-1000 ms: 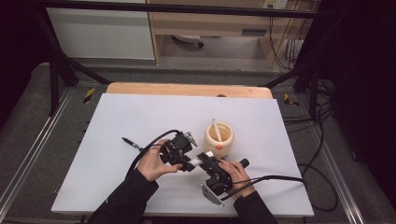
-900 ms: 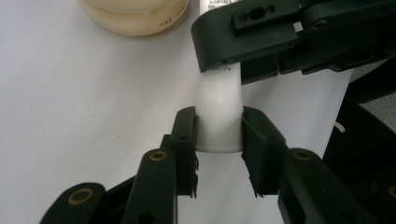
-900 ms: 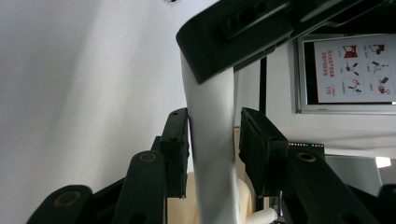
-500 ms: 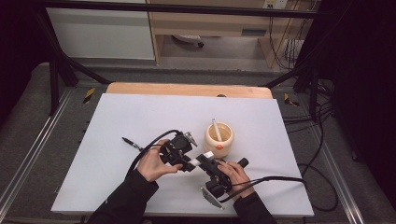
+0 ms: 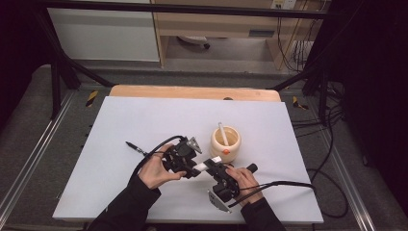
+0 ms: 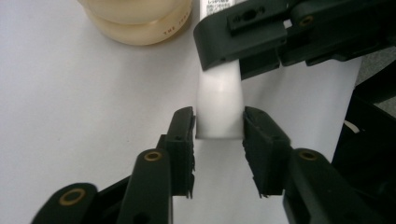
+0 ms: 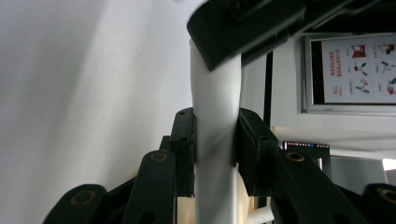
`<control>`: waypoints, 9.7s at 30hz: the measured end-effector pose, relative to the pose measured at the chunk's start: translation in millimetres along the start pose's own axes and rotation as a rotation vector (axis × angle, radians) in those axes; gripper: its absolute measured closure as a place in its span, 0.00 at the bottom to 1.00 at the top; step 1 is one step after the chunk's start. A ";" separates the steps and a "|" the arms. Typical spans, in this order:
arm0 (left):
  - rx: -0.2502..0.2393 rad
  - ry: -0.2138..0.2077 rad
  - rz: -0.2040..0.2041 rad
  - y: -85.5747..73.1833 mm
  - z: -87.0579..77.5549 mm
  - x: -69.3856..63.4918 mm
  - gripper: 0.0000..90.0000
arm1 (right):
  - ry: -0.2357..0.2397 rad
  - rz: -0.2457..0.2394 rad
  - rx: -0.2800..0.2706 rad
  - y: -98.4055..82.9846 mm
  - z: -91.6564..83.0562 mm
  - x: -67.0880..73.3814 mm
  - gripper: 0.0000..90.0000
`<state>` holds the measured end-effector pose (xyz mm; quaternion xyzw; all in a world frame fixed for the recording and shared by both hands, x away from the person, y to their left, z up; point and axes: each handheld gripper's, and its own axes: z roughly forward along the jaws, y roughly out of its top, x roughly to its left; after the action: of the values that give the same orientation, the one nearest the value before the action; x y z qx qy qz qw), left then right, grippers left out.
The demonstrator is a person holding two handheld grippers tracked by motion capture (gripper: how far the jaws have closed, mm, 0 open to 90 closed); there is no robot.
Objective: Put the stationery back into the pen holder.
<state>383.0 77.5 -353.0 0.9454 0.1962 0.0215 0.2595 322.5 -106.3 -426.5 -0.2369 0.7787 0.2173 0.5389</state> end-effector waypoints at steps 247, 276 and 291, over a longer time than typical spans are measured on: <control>-0.294 0.263 -0.309 -213.3 -31.9 67.6 0.05 | 0.563 1.385 0.050 55.4 198.0 -73.9 0.29; -0.298 0.257 -0.306 -213.5 -32.0 68.0 0.05 | 0.663 1.327 0.072 76.2 252.2 -62.5 0.70; -0.297 0.257 -0.305 -213.3 -31.9 67.9 0.05 | 0.686 1.306 0.066 76.0 257.3 -58.3 0.81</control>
<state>364.3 287.1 -436.1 0.8457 0.3628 0.1306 0.3689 484.1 114.6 -448.8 0.2368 0.8918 0.3841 0.0329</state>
